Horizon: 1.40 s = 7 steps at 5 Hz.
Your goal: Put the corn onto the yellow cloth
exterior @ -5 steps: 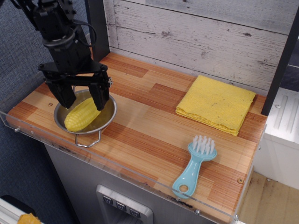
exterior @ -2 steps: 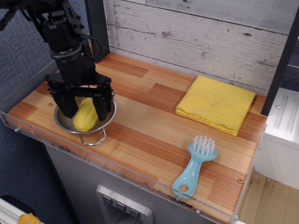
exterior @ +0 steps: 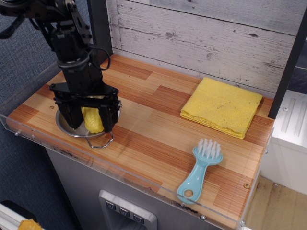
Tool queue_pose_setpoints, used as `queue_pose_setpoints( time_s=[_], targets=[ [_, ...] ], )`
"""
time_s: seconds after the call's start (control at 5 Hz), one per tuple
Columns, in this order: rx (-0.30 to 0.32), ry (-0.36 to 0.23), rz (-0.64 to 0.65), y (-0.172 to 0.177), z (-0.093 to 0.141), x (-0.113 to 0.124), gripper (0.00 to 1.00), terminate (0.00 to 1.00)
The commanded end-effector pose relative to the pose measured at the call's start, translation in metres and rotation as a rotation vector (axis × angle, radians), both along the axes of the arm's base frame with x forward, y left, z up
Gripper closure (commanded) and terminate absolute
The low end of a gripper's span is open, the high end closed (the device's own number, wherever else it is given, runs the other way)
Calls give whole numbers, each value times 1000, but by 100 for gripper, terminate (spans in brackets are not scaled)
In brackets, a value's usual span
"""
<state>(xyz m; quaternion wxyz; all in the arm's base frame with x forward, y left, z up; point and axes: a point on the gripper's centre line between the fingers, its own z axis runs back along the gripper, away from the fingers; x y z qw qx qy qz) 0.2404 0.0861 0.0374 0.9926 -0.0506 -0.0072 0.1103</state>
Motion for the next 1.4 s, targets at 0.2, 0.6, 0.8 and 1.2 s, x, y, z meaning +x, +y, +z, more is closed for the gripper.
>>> queue_pose_setpoints(
  time_s=[0.2, 0.6, 0.8, 1.2],
  targets=[
    [4, 3, 4, -8, -9, 3, 0, 0],
    [-3, -4, 18, -5, -8, 2, 100, 0],
    [-8, -26, 35, -4, -1, 1, 100, 0],
    [-7, -222, 188, 3, 73, -8, 100, 0]
  ],
)
